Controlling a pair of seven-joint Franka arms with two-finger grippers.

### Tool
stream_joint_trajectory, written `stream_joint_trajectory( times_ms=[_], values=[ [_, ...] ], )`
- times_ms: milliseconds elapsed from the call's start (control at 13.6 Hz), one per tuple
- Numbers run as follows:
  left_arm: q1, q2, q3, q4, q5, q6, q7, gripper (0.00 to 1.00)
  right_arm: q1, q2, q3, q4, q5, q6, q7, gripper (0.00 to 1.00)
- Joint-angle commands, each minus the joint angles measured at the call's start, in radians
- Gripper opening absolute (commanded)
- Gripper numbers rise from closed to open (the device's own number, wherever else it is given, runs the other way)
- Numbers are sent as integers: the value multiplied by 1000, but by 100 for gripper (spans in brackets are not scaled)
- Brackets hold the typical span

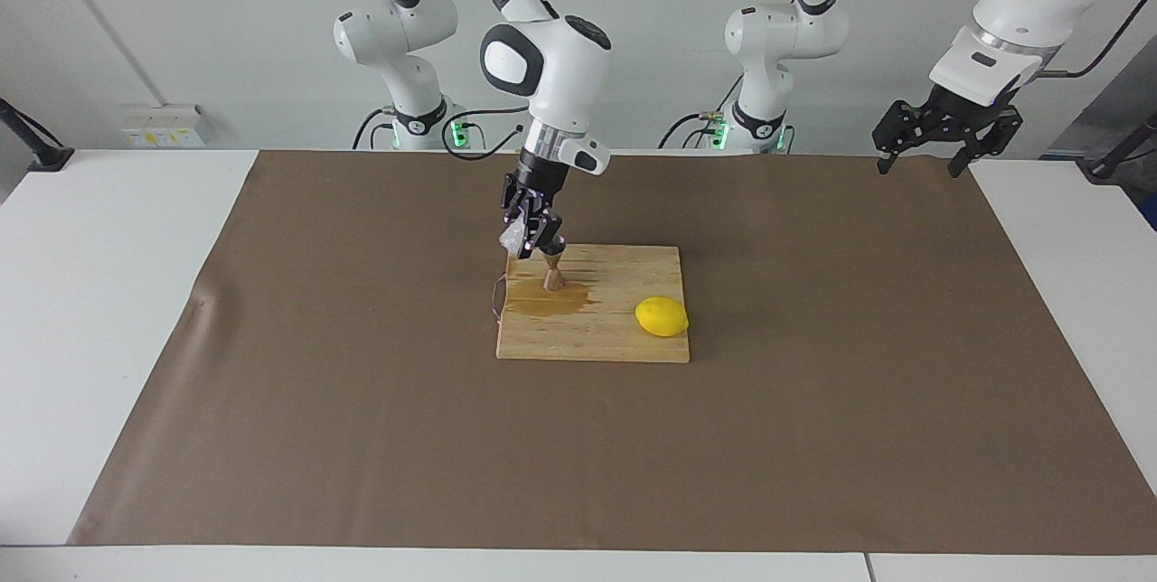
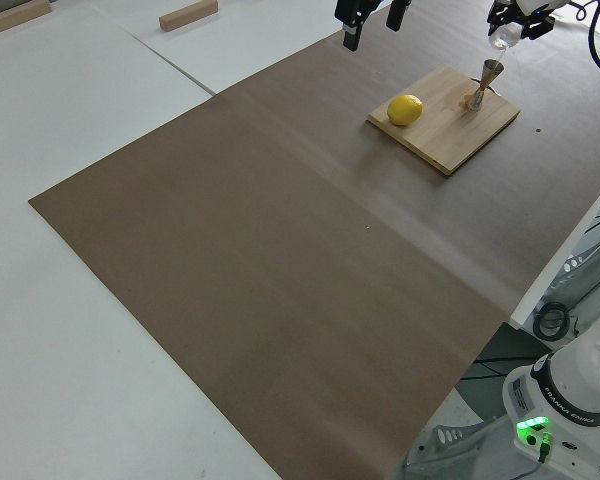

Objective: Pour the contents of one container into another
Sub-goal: 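Tilt the white cup over the jigger with the right gripper, then hold the white cup tilted above the jigger to pour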

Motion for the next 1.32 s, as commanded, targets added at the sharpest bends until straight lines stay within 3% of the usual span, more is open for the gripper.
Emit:
stream_joint_trajectory(
  times_ms=[0,1250],
  values=[
    [10,-31,-5,-36,1,11,3,100,5,-16,5,-24,-54,-4,61,0],
    [10,-31,-5,-36,1,11,3,100,35,33,7,-38,-176,22,96,0]
  ],
)
